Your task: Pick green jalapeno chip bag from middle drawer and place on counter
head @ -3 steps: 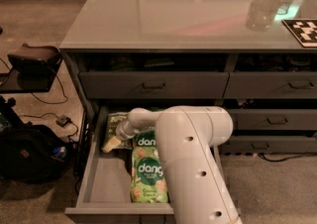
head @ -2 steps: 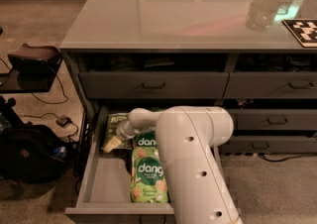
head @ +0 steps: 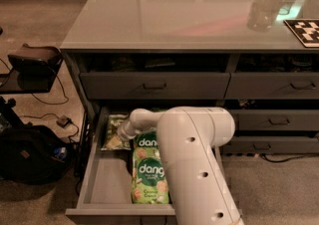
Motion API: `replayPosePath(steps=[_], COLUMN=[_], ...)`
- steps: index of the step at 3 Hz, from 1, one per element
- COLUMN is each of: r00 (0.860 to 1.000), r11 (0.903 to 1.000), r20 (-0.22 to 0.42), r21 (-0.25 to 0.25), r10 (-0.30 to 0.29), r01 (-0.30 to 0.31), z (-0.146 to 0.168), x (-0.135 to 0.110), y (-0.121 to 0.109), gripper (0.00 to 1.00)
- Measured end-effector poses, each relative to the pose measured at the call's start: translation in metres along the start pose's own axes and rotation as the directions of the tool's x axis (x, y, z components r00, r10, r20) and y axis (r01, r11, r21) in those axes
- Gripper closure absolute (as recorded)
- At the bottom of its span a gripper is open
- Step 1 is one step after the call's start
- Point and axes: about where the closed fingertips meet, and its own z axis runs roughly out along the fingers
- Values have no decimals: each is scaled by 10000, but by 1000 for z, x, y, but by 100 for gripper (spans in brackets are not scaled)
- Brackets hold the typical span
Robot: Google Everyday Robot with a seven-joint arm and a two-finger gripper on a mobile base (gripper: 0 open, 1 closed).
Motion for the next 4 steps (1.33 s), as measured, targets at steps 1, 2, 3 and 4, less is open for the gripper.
replayPosePath(steps=[1, 2, 3, 4], r00=[10000, 10000, 10000, 9921], r11=[10000, 10000, 10000, 9942], r20=[0, 0, 3, 868], r21=[-1, -1, 2, 648], r10=[0, 0, -5, -907], r01=[0, 0, 5, 853], z=[0, 0, -4, -48], x=[0, 0, -3, -19], y=[0, 0, 0, 0], gripper=[66, 89, 100, 100])
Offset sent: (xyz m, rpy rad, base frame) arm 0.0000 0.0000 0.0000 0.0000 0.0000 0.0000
